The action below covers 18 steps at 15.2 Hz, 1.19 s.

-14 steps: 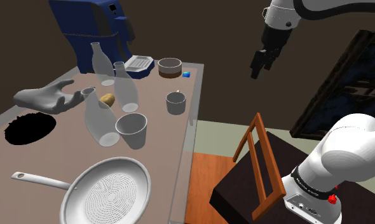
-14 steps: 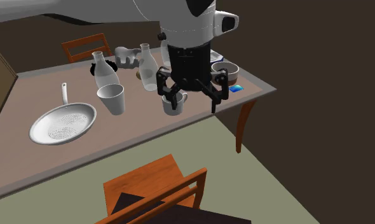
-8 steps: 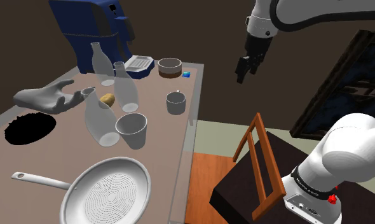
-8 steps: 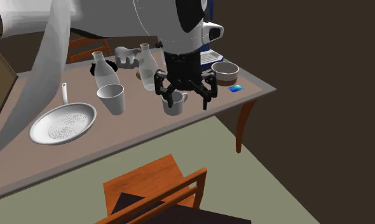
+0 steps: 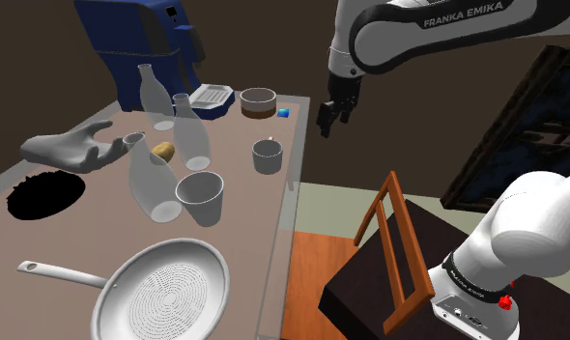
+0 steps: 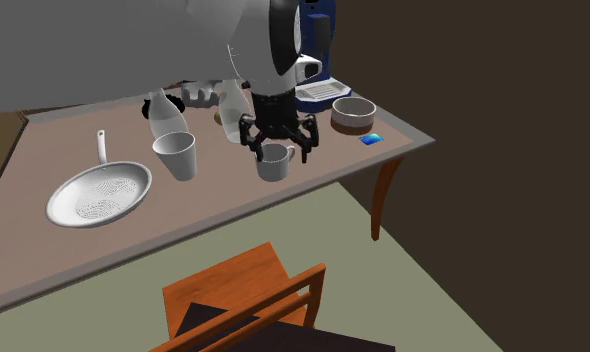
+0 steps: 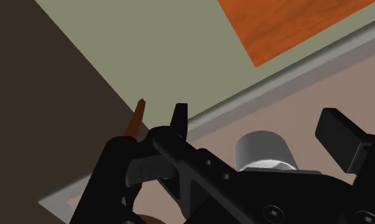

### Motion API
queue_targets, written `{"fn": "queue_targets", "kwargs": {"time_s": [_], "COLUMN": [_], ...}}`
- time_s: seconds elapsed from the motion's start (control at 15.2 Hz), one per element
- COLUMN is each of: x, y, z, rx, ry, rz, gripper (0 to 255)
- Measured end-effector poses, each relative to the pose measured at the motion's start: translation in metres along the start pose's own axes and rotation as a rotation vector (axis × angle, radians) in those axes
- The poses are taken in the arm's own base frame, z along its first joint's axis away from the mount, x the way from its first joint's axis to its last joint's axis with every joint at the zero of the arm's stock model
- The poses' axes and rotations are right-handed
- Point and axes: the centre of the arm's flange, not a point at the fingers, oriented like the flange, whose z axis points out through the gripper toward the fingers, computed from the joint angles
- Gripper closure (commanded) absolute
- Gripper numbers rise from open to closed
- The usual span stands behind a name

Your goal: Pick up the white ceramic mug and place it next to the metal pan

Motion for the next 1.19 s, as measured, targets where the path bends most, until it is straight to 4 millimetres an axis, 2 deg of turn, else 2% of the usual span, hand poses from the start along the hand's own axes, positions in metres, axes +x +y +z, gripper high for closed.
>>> {"fn": "queue_targets", "kwargs": {"time_s": [0.4, 0.86, 1.19], "x": [0.06, 0.124, 0.171], "y": [-0.032, -0.075, -0.112], "z": [0.033, 0.081, 0.113], "rx": [0.007, 0.015, 0.022], "ry": [0.001, 0.001, 0.002], "rz": [-0.045, -0.097, -0.133], "gripper": [0, 0, 0]}}
